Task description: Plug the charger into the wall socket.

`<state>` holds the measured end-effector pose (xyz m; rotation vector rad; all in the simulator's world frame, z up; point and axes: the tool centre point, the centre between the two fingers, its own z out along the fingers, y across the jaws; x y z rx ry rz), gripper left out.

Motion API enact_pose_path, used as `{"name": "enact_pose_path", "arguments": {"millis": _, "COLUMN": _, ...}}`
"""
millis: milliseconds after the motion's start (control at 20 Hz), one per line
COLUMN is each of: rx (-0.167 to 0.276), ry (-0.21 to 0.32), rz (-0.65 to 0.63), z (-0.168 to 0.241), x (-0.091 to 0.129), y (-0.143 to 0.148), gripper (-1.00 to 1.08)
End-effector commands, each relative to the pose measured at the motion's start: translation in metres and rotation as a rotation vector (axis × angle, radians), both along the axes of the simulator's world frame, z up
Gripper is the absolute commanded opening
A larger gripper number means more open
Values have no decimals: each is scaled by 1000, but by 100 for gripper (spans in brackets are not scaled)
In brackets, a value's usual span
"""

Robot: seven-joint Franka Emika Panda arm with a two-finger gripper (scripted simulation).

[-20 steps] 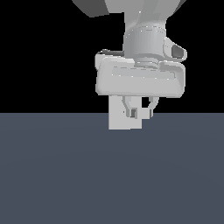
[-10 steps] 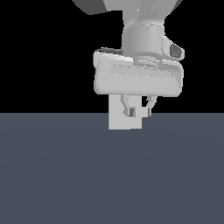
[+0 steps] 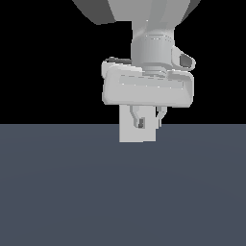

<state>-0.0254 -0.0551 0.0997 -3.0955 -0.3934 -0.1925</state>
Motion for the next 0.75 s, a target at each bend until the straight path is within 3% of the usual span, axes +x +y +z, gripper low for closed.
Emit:
{"name": "enact_pose_path", "arguments": {"millis": 0, "rx": 0, "ry": 0, "rz": 0, "z": 0, "x": 9, "y": 3, "gripper": -100}}
{"name": "enact_pose_path", "arguments": {"millis": 350, "rx": 0, "ry": 0, "rz": 1, "z": 0, "x": 29, "y": 8, "gripper": -100}}
{"name": "enact_pose_path", "arguments": {"millis": 700, "rx": 0, "ry": 0, "rz": 1, "z": 0, "x": 31, "y": 8, "gripper": -100}}
